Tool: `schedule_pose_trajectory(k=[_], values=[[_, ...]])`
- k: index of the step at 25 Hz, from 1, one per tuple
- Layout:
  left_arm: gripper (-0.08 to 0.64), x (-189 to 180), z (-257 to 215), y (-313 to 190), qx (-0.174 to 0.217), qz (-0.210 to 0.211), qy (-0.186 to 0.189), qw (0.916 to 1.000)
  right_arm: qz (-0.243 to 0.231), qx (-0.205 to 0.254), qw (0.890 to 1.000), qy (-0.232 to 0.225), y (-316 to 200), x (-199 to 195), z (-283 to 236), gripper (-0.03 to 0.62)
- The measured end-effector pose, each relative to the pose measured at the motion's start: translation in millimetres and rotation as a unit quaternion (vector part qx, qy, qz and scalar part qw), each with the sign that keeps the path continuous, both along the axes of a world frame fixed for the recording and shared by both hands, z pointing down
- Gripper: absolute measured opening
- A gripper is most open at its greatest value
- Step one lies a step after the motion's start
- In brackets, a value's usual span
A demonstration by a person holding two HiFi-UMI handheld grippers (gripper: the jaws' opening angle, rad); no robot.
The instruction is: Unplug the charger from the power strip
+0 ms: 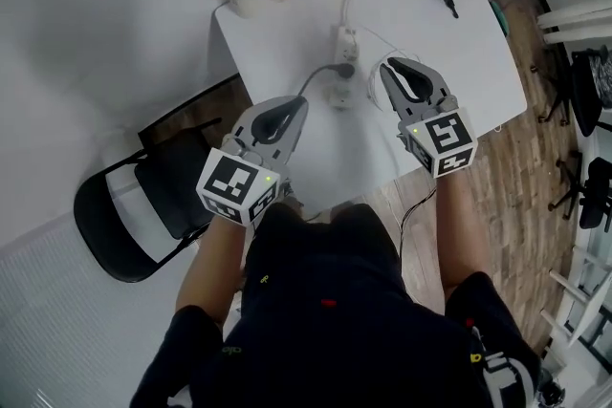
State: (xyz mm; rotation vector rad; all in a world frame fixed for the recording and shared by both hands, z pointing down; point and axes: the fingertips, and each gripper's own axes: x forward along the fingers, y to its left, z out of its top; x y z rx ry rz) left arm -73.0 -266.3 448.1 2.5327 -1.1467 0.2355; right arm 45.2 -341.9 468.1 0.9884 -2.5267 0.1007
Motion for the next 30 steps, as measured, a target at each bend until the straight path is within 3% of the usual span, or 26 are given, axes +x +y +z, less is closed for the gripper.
schedule_pose_trajectory(k=[2,4,6,15,18,30], values=[[0.023,13.0,21.9,-7.1,-0.015,-0.001,-0.01,0.9998,-0.019,-0.017,0.999,0.022,-11.2,-3.0,26.6,0.046],[0.023,25.9,45.4,-13.3,-0.029,0.003,-0.027,0.9992,-0.042,-0.044,0.997,0.037,-19.7,-6.4,55.2,0.118],[0.023,35.7,68.5,-21.0,-0.042,0.005,-0.046,0.998,-0.065,-0.071,0.994,0.049,-28.9,-10.3,78.3,0.151],[0.023,73.9,152.1,-47.6,-0.114,0.008,-0.076,0.9906,-0.161,-0.118,0.977,0.068,-60.4,-32.9,127.0,0.183],[0.023,72.1,164.3,-57.7,-0.137,-0.008,-0.065,0.9885,-0.18,-0.126,0.974,0.06,-61.4,-40.2,129.0,0.184],[0.023,73.7,167.7,-60.3,-0.129,0.003,-0.069,0.9892,-0.23,-0.12,0.963,0.075,-57.8,-45.7,142.4,0.173]])
